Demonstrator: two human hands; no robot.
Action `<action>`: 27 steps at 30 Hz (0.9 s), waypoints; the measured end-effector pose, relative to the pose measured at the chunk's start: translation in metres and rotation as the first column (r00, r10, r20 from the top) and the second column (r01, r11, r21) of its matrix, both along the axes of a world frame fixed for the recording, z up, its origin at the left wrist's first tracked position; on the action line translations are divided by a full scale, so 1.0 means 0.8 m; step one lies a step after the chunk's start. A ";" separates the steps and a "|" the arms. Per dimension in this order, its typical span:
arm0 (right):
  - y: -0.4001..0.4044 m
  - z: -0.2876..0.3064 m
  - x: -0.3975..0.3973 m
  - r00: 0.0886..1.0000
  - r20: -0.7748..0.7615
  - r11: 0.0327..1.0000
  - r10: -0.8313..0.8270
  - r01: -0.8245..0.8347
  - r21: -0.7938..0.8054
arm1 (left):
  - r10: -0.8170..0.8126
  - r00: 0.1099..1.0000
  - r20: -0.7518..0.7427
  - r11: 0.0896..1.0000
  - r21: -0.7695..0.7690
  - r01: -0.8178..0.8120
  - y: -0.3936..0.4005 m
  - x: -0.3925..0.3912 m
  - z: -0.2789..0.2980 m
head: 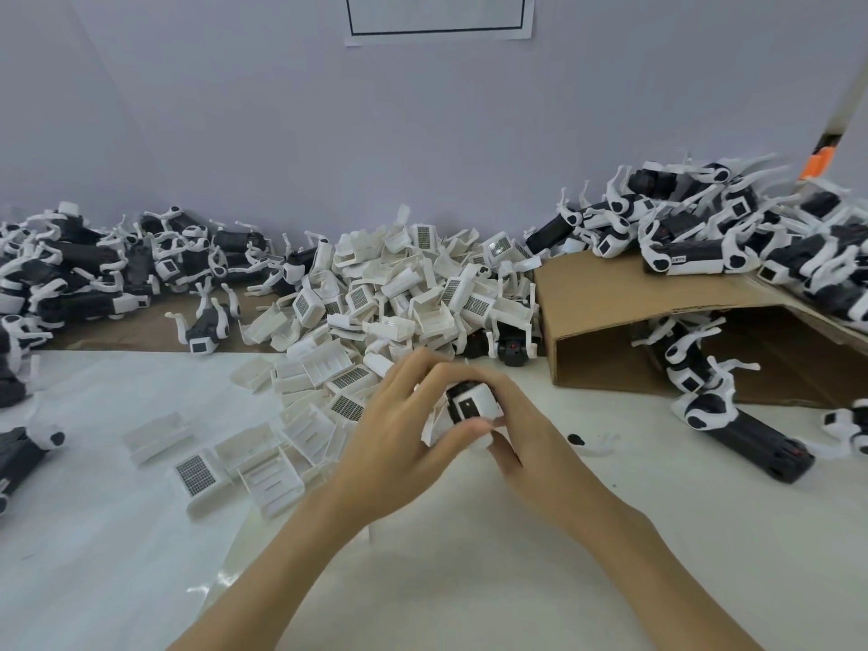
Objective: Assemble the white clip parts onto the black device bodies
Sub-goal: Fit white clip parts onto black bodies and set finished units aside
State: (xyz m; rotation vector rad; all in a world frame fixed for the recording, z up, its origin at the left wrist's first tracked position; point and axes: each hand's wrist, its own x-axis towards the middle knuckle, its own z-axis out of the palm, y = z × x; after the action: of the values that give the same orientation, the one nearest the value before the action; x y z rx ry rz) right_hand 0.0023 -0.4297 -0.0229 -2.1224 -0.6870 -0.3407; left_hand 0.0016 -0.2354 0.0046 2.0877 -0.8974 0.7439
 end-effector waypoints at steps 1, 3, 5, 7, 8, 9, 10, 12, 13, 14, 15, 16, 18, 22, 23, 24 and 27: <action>0.000 0.000 0.001 1.000 -0.015 1.000 -0.007 0.007 0.002 | -0.022 0.999 -0.044 0.999 -0.048 0.020 0.002 0.000 0.001; -0.002 0.003 0.001 0.999 -0.034 0.999 -0.033 0.033 0.007 | -0.078 0.983 -0.169 0.985 -0.163 0.050 0.008 0.004 0.005; -0.003 0.007 0.000 0.998 -0.036 0.998 -0.058 0.058 0.007 | -0.136 0.938 -0.318 0.959 -0.280 0.044 0.014 0.007 0.009; -0.001 0.010 -0.003 0.995 -0.027 0.995 -0.101 0.101 0.019 | -0.176 0.876 -0.449 0.921 -0.390 -0.015 0.018 0.009 0.014; 0.001 0.011 -0.004 0.991 -0.022 0.991 -0.130 0.131 0.037 | -0.184 0.843 -0.505 0.904 -0.424 -0.057 0.020 0.010 0.016; 0.001 0.011 -0.005 0.987 -0.021 0.985 -0.162 0.163 0.055 | -0.196 0.810 -0.553 0.892 -0.443 -0.086 0.022 0.011 0.017; 0.002 0.012 -0.005 0.981 -0.026 0.978 -0.193 0.195 0.069 | -0.204 0.785 -0.585 0.892 -0.441 -0.097 0.023 0.011 0.018; 0.002 0.011 -0.005 0.972 -0.050 0.968 -0.232 0.235 0.086 | -0.159 0.783 -0.601 0.931 -0.355 -0.083 0.022 0.012 0.016; 0.002 0.010 -0.004 0.969 -0.061 0.966 -0.240 0.244 0.084 | -0.122 0.791 -0.599 0.946 -0.311 -0.090 0.021 0.014 0.015; 0.002 0.009 -0.004 0.967 -0.079 0.965 -0.242 0.248 0.082 | -0.095 0.798 -0.595 0.949 -0.297 -0.108 0.020 0.016 0.013; 0.002 0.008 -0.003 0.965 -0.117 0.965 -0.234 0.245 0.091 | -0.085 0.801 -0.593 0.944 -0.306 -0.127 0.019 0.016 0.012; 0.002 0.008 -0.002 0.961 -0.182 0.966 -0.206 0.230 0.122 | -0.091 0.800 -0.593 0.933 -0.331 -0.139 0.018 0.017 0.010; 0.005 0.010 -0.001 0.938 -0.335 0.957 -0.095 0.178 0.227 | -0.158 0.784 -0.600 0.905 -0.405 -0.128 0.019 0.018 0.010; 0.009 0.011 0.000 0.927 -0.375 0.895 0.008 0.161 0.416 | -0.253 0.750 -0.612 0.903 -0.428 -0.045 0.029 0.016 0.016; 0.010 0.012 -0.001 0.939 -0.345 0.894 -0.005 0.158 0.419 | -0.267 0.743 -0.613 0.900 -0.434 -0.034 0.031 0.016 0.016; 0.012 0.011 -0.003 0.953 -0.302 0.909 -0.031 0.153 0.389 | -0.259 0.748 -0.612 0.896 -0.441 -0.051 0.032 0.017 0.016; 0.015 0.005 -0.008 0.980 -0.178 0.962 -0.089 0.131 0.238 | -0.126 0.792 -0.598 0.860 -0.463 -0.213 0.026 0.020 0.011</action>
State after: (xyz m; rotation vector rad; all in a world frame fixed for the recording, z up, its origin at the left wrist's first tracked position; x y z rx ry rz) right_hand -0.0041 -0.4177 -0.0191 -1.9270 -0.4070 -0.2906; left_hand 0.0178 -0.2150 0.0136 1.6874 -0.2358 0.2320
